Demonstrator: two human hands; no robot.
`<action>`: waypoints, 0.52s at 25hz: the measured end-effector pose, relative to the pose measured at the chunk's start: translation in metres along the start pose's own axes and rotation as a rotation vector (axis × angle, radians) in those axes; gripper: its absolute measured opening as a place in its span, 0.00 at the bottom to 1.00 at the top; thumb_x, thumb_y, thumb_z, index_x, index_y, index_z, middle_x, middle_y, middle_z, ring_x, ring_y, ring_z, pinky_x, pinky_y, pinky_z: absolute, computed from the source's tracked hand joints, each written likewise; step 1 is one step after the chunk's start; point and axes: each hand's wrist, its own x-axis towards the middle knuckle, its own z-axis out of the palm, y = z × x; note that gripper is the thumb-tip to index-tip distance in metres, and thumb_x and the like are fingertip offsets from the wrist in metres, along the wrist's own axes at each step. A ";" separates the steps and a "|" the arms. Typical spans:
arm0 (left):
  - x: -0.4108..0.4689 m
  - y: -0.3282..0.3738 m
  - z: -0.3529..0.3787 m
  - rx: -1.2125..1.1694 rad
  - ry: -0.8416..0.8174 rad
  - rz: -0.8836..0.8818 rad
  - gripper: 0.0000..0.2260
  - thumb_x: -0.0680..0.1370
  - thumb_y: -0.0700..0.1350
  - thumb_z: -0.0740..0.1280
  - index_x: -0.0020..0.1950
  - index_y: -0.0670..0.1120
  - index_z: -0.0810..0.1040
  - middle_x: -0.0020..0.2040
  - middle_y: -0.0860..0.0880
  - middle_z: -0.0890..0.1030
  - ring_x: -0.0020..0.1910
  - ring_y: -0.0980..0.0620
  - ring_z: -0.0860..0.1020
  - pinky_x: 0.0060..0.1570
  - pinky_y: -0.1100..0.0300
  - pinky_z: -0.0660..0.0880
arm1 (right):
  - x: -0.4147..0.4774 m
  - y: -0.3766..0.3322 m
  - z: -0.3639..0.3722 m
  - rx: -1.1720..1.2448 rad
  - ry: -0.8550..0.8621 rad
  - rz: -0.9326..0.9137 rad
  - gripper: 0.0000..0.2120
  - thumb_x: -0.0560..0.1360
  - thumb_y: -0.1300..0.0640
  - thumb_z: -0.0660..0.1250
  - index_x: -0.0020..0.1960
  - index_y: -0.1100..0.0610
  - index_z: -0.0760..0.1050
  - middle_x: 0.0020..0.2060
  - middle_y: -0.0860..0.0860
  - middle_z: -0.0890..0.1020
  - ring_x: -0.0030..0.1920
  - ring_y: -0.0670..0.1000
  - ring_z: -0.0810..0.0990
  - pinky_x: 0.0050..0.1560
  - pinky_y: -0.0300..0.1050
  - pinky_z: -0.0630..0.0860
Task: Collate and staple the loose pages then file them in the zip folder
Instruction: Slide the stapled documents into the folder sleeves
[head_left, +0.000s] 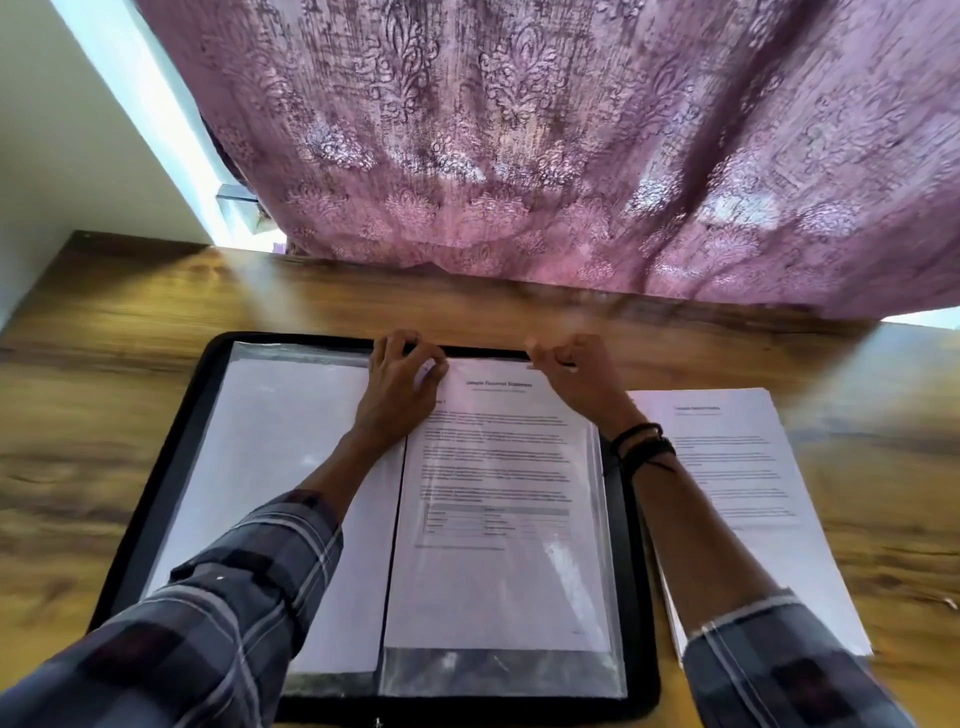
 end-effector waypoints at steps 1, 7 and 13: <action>-0.001 0.000 0.000 -0.003 -0.002 0.001 0.04 0.76 0.41 0.68 0.50 0.44 0.79 0.56 0.41 0.73 0.57 0.42 0.69 0.58 0.48 0.68 | -0.011 -0.001 -0.001 0.039 0.040 0.005 0.26 0.74 0.33 0.64 0.26 0.51 0.71 0.23 0.45 0.72 0.30 0.51 0.78 0.39 0.48 0.75; -0.001 0.009 -0.011 -0.009 0.037 -0.048 0.10 0.74 0.44 0.70 0.53 0.42 0.78 0.55 0.42 0.76 0.57 0.42 0.71 0.58 0.45 0.70 | -0.092 0.010 -0.010 0.410 0.003 0.232 0.30 0.72 0.61 0.76 0.67 0.55 0.63 0.62 0.50 0.77 0.55 0.44 0.80 0.47 0.32 0.77; -0.053 0.088 -0.019 -0.107 0.065 -0.274 0.12 0.74 0.52 0.71 0.52 0.47 0.80 0.54 0.47 0.79 0.52 0.45 0.79 0.50 0.53 0.76 | -0.182 0.015 -0.023 0.658 -0.266 0.434 0.17 0.74 0.65 0.72 0.62 0.60 0.75 0.57 0.56 0.84 0.52 0.52 0.85 0.48 0.44 0.82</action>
